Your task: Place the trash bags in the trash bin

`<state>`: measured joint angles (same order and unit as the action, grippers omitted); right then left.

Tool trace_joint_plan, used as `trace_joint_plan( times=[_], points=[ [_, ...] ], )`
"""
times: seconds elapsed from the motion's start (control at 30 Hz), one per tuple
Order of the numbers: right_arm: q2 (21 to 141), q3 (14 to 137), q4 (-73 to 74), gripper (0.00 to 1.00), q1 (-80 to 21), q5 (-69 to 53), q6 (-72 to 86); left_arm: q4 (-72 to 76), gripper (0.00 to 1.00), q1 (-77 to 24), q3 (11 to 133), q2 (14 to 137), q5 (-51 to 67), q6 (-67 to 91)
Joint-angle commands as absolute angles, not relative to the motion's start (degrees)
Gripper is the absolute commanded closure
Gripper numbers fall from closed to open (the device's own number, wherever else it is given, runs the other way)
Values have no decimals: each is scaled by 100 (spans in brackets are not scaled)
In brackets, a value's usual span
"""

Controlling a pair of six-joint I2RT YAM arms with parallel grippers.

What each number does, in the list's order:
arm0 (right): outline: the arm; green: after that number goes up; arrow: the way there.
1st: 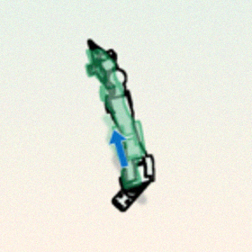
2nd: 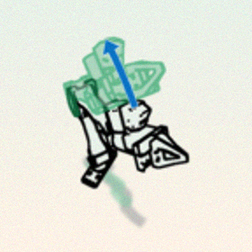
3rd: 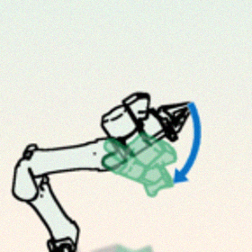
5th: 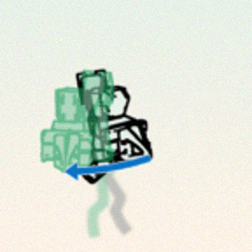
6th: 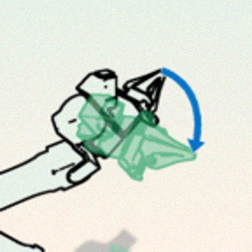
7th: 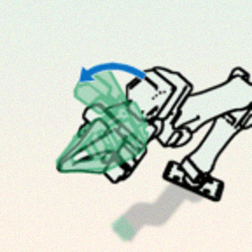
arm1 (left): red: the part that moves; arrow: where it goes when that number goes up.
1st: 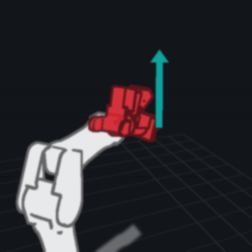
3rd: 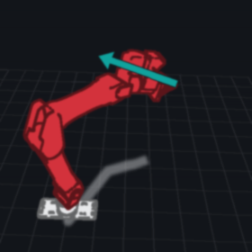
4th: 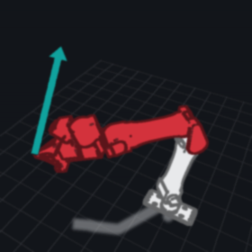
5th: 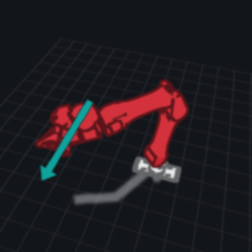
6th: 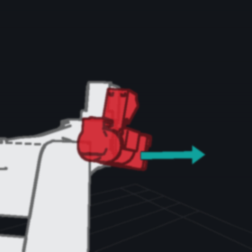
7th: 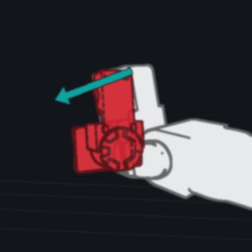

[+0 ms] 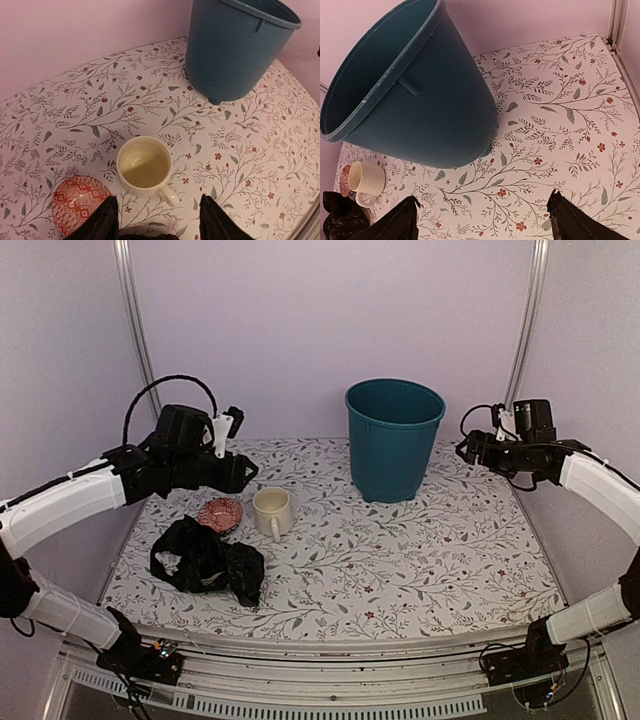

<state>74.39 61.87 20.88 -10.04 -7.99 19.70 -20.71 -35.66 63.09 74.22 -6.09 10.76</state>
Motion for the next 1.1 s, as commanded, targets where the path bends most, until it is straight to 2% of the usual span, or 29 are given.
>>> trace_joint_plan(
  times=[0.0, 0.23, 0.47, 0.73, 0.9, 1.0, 1.07],
  points=[
    [7847, 6786, 2334, 11, -951, -1040, 2045, -2428, 42, -3944, 6467, 7511, -104, 1131],
    [8692, 7833, 2384, 15, -932, -1512, 2310, -2415, 33, -4194, 6386, 7459, -25, 1488],
    [9268, 8780, 2516, 20, -837, -1165, 2320, -2210, 32, -4221, 6442, 7434, -58, 1808],
    [9629, 9306, 2477, 22, -629, -1391, 2515, -2490, 33, -4228, 6585, 7303, -192, 2107],
    [9173, 8833, 2371, 24, -668, -1659, 2821, -3889, 34, -4272, 6728, 7014, -57, 2562],
    [8629, 7927, 2157, 25, -907, -1747, 2862, -4410, 48, -4334, 6444, 6675, 418, 2771],
    [8362, 7465, 2083, 25, -1156, -1798, 2630, -4751, 47, -4406, 6269, 6544, 566, 2896]
  ],
)
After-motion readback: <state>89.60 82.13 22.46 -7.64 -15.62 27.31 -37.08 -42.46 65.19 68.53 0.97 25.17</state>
